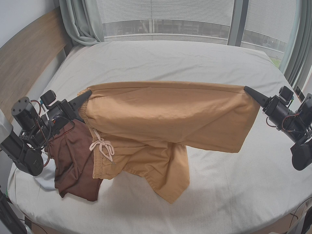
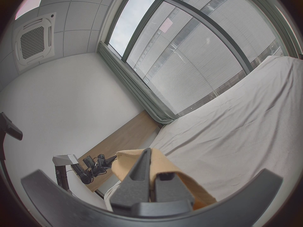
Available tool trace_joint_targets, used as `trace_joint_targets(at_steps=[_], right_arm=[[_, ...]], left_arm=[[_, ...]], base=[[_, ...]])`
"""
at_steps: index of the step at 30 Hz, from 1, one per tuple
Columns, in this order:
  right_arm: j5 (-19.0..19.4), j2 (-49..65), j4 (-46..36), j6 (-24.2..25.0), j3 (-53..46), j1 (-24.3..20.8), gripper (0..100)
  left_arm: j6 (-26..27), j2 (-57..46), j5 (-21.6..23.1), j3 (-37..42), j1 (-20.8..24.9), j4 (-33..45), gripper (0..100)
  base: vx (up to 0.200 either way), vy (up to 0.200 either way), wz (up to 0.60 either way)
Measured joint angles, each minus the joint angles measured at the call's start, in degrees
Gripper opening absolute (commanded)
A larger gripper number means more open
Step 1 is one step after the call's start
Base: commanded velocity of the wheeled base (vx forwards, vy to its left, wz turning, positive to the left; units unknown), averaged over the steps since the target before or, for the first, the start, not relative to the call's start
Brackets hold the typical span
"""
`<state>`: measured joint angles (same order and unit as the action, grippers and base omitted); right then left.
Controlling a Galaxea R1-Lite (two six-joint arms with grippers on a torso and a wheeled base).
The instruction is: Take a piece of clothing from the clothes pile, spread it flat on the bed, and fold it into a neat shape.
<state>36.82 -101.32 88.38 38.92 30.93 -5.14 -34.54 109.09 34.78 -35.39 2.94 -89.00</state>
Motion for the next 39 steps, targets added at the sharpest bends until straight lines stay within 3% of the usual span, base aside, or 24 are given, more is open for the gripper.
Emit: trace_joint_targets(at_steps=[21,30,39], right_arm=[[-0.55,-6.68,0.09,-1.76,0.90,-0.11,0],[-1.49,-10.67,-0.02,-1.56,6.01,-0.61,0],[-1.68,-16.46,-1.49,-1.43,13.69,-0.69,0]], left_arm=[[0.63,3.08,-1.41,-0.66,-1.27,0.05,0],[0.62,3.75,-2.18,-1.55,-0.93,0.02,0],[0.29,7.83,-6.42,-8.63,-0.83,0.02,0]], base=[[0.000,0.000,0.00],[0.000,0.000,0.00],[0.000,0.000,0.00]])
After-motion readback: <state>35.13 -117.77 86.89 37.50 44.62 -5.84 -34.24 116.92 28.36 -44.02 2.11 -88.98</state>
